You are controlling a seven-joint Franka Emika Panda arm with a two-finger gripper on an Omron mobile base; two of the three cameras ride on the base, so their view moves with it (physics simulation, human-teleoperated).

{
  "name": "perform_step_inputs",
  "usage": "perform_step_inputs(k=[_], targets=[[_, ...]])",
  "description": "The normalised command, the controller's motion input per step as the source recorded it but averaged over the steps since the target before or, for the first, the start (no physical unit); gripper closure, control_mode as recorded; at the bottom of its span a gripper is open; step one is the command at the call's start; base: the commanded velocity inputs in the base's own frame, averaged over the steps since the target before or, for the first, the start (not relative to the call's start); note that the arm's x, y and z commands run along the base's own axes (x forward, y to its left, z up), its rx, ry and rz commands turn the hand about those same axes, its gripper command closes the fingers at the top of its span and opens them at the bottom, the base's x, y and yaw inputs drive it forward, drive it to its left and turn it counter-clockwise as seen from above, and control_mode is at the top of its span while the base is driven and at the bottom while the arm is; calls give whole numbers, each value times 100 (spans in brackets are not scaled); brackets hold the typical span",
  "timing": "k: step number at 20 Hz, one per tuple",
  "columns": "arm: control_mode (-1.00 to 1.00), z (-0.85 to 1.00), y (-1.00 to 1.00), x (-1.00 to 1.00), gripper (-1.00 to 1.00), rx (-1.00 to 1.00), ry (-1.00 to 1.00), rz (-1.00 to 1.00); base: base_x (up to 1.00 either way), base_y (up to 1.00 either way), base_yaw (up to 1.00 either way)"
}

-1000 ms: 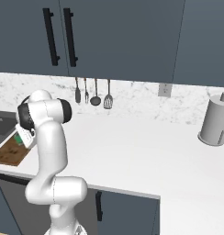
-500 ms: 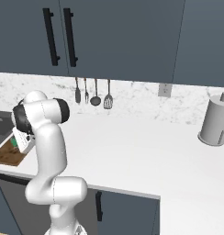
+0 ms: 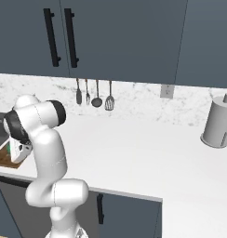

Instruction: Pick up the sponge from the counter and clean the cutting board by briefly scrubbing or pressing down on the cutting board. Once finished, release the sponge.

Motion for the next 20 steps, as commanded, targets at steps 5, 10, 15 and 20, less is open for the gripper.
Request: perform_step_inputs(k=[5,10,15,20], targets=[[-100,-57,0,-100,100,0,8,-15,0,0,0],[-100,-42,0,-94,-100,0,8,-13,0,0,0],[-100,23,0,-36,-100,0,-8,-1,0,0,0],[-100,40,-1,-7,-100,0,-15,0,0,0,0]])
